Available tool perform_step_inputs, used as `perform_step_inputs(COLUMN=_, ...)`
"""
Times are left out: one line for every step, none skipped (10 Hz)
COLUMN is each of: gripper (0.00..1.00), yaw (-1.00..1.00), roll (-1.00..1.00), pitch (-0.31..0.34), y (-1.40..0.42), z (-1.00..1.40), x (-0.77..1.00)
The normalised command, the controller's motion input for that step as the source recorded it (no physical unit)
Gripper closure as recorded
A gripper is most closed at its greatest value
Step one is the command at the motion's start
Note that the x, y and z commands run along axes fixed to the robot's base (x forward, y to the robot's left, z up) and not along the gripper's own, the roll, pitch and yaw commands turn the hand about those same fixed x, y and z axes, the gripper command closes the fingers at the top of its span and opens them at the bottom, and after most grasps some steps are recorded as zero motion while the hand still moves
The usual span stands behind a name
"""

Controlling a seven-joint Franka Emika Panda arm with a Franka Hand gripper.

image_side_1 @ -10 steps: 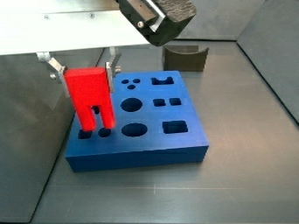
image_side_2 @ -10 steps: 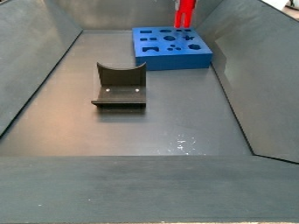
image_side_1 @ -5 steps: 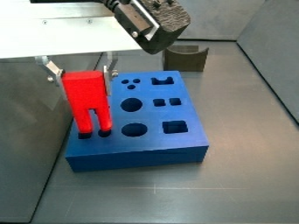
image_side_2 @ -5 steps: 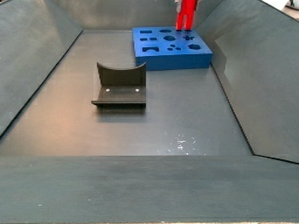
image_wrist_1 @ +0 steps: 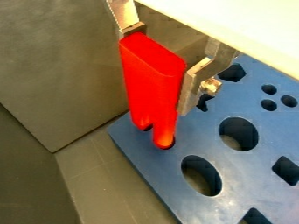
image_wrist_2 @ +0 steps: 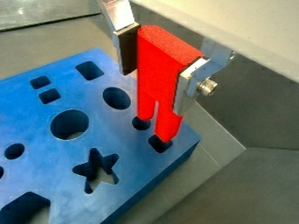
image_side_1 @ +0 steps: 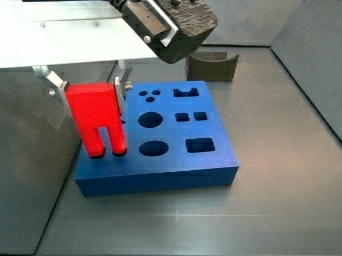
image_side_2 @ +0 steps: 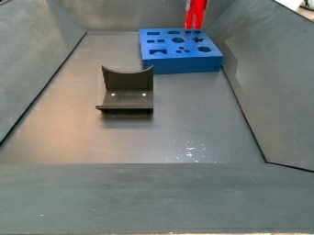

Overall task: Pick up the square-circle object. Move up. Place the square-circle object on the fixture. Regrasp the square-circle object. Move to above the board. Insert the square-circle object.
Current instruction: Insert the square-circle object.

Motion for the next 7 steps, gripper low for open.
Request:
perform_step_inputs(gripper=1.0, yaw=0.0, roll=0.17, pitch=0.0, y=0.0, z=-0.74, x=0.3)
perform_step_inputs(gripper=1.0, yaw=0.0, roll=0.18, pitch=0.0, y=0.0, z=-0.61, x=0.26)
perform_step_inputs(gripper=1.0, yaw=0.0, roll=0.11, pitch=0.0, y=0.0, z=-0.28, x=0.18)
perform_step_inputs(gripper=1.0, yaw=0.0, roll=0.01, pitch=0.017, y=0.0, z=0.0, x=0.0)
perform_step_inputs(gripper=1.0, yaw=0.0, roll=0.08, pitch=0.0, y=0.0, z=-0.32, x=0.03)
perform_step_inputs(gripper=1.0, yaw=0.0, roll=0.18, pitch=-0.011, y=-0.01, z=-0.77, x=0.13)
perform_step_inputs(gripper=1.0, yaw=0.0, roll=0.19, pitch=-0.027, y=0.0, z=-0.88, x=0.21)
